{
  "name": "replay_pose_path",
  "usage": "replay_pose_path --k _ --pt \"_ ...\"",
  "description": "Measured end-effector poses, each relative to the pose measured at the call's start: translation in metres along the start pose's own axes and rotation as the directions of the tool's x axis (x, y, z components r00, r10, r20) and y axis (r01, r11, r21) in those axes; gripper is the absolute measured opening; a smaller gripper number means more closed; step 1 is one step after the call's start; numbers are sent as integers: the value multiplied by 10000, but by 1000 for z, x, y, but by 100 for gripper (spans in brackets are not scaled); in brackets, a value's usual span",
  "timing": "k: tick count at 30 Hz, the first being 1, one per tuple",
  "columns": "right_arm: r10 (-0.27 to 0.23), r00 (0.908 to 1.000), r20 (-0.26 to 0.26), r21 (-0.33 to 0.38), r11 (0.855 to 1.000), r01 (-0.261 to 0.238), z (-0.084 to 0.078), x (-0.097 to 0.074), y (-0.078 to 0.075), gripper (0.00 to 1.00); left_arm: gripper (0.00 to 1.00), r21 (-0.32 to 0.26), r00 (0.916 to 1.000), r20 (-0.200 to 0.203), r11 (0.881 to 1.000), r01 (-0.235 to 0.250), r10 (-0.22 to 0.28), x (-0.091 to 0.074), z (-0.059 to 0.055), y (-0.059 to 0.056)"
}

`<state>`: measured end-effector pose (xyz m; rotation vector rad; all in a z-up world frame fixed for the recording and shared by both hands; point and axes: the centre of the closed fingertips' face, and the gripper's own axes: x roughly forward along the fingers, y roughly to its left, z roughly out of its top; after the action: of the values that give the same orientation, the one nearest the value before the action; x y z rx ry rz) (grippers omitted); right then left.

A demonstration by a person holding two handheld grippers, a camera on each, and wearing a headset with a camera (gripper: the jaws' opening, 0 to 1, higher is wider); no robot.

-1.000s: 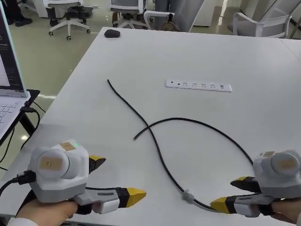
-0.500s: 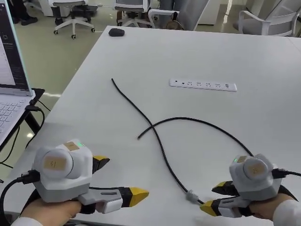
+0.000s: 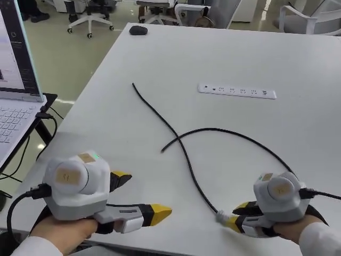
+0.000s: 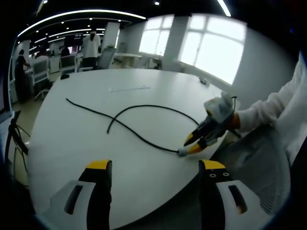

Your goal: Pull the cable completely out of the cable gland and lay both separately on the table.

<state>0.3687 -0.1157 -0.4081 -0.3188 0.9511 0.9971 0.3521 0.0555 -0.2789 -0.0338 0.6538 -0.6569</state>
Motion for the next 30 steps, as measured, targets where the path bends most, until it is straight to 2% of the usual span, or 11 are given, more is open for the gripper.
replay_pose_path --k 4,9,16,22,30 --pt "41 10000 -34 46 10000 -40 -2 3 1 17 73 -14 10000 -6 10000 -5 5 0 0 0" --pt "30 9999 -145 -255 9997 -34 -3 6 2 12 72 -31 10000 25 10000 -53 53 -1 0 1" --pt "-65 9998 -169 -461 9989 58 -2 6 0 12 69 20 10000 14 10000 -27 27 -2 0 -1" --pt "-28 9999 -151 -263 9997 24 -1 1 -2 12 67 105 9999 54 9999 94 -95 -1 2 -3" --pt "64 10000 -13 -879 9961 -65 12 -16 4 11 65 216 9996 93 9994 264 -266 0 4 -7"
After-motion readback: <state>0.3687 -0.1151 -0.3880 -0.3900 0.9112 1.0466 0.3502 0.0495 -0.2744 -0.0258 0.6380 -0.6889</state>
